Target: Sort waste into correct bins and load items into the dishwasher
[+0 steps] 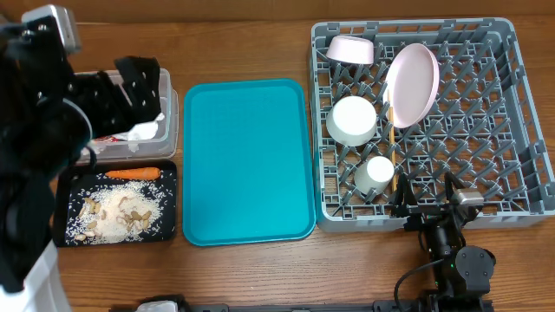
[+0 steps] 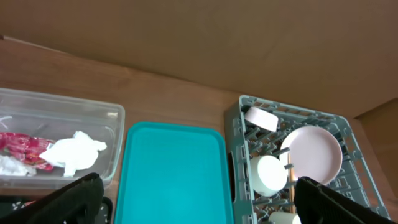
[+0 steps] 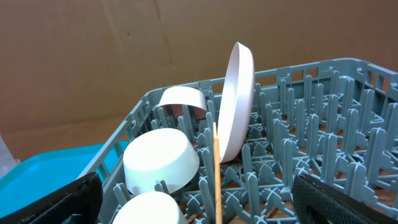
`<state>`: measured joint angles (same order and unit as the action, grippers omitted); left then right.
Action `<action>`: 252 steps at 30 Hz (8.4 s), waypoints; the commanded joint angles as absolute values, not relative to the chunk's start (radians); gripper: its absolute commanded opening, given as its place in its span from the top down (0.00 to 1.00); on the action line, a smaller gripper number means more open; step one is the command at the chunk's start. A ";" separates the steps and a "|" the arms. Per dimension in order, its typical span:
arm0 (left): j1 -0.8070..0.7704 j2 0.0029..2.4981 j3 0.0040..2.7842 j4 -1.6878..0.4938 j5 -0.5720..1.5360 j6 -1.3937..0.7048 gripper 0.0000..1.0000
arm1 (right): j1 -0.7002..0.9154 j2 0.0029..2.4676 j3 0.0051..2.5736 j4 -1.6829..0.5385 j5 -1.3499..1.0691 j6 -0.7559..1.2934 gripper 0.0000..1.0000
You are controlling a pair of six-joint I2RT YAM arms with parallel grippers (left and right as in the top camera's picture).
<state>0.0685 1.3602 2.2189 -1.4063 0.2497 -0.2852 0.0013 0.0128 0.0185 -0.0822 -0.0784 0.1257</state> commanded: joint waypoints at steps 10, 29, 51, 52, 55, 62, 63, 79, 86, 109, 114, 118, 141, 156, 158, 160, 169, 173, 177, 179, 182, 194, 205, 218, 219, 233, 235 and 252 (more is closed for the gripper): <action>0.063 1.110 1.695 -1.408 0.231 -0.284 0.00 | -0.002 0.003 0.008 -0.077 -0.088 0.107 0.00; 0.063 0.775 0.746 -0.658 0.203 -0.489 0.00 | -0.002 0.003 0.008 -0.077 -0.088 0.107 0.00; 0.050 0.548 0.113 0.087 0.168 -0.575 0.00 | -0.002 0.003 0.008 -0.077 -0.088 0.107 0.00; 0.048 0.540 0.092 0.109 0.167 -0.575 0.00 | -0.002 0.003 0.008 -0.077 -0.088 0.107 0.00; 0.043 0.514 0.037 0.154 0.141 -0.572 0.00 | -0.002 0.003 0.008 -0.077 -0.088 0.108 0.00; 0.029 0.452 0.005 0.123 0.096 -0.463 0.00 | -0.002 0.003 0.008 -0.077 -0.088 0.107 0.00; 0.029 0.444 0.005 0.118 0.096 -0.426 0.00 | -0.002 0.003 0.008 -0.077 -0.088 0.107 0.00; -0.013 0.164 0.005 -0.075 0.025 -0.097 0.00 | -0.002 0.003 0.008 -0.077 -0.088 0.107 0.00; -0.098 0.105 0.005 -0.076 0.025 0.024 0.00 | -0.002 0.003 0.008 -0.077 -0.088 0.107 0.00; -0.100 0.003 0.005 -0.076 0.008 0.067 0.00 | -0.002 0.003 0.008 -0.077 -0.088 0.107 0.00; -0.099 0.003 0.005 -0.075 0.008 0.067 0.00 | -0.002 0.003 0.008 -0.077 -0.088 0.107 0.00; -0.099 0.004 0.005 -0.076 0.008 0.067 0.00 | -0.002 0.003 0.008 -0.077 -0.088 0.107 0.00; -0.099 0.004 0.005 -0.076 0.008 0.067 0.00 | -0.002 0.003 0.008 -0.076 -0.089 0.108 0.00; -0.099 0.004 0.005 -0.076 0.008 0.067 0.00 | -0.001 0.003 0.008 -0.081 -0.051 -0.086 0.00; -0.099 0.004 0.005 -0.076 0.008 0.067 0.00 | -0.001 0.003 0.008 -0.081 -0.050 -0.086 0.00; -0.099 0.004 0.005 -0.076 0.008 0.067 0.00 | -0.001 0.003 0.008 -0.081 -0.050 -0.086 0.00; -0.099 0.004 0.005 -0.076 0.008 0.067 0.00 | -0.001 0.003 0.008 -0.081 -0.050 -0.086 0.00; -0.099 0.004 0.005 -0.076 0.008 0.067 0.00 | -0.001 0.003 0.008 -0.081 -0.050 -0.086 0.00; -0.099 0.004 0.005 -0.076 0.008 0.067 0.00 | -0.001 0.003 0.008 -0.081 -0.050 -0.086 0.00; -0.099 0.004 0.005 -0.076 0.008 0.067 0.00 | -0.001 0.003 0.008 -0.080 -0.050 -0.086 0.00; -0.099 0.004 0.005 -0.076 0.008 0.067 0.00 | -0.001 0.003 0.008 -0.081 -0.050 -0.086 0.00; -0.099 0.004 0.005 -0.076 0.008 0.067 0.00 | -0.001 0.003 0.008 -0.081 -0.050 -0.086 0.00; -0.099 0.004 0.005 -0.076 0.008 0.067 0.00 | -0.001 0.003 0.008 -0.081 -0.050 -0.086 0.00; -0.099 0.004 0.005 -0.076 0.008 0.067 0.00 | -0.001 0.003 0.008 -0.081 -0.050 -0.086 0.00; -0.099 0.004 0.005 -0.076 0.008 0.067 0.00 | -0.001 0.003 0.008 -0.081 -0.050 -0.086 0.00; -0.099 0.004 0.005 -0.076 0.008 0.067 0.00 | -0.001 0.003 0.008 -0.081 -0.050 -0.086 0.00; -0.099 0.004 0.005 -0.076 0.008 0.067 0.00 | -0.001 0.003 0.008 -0.081 -0.050 -0.086 0.00; -0.099 0.004 0.005 -0.076 0.008 0.067 0.00 | -0.001 0.003 0.008 -0.081 -0.050 -0.086 0.00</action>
<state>-0.0921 0.0158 0.0086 -0.0757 0.0208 0.0589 0.0006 0.0128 0.0185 -0.0834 -0.0513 -0.0719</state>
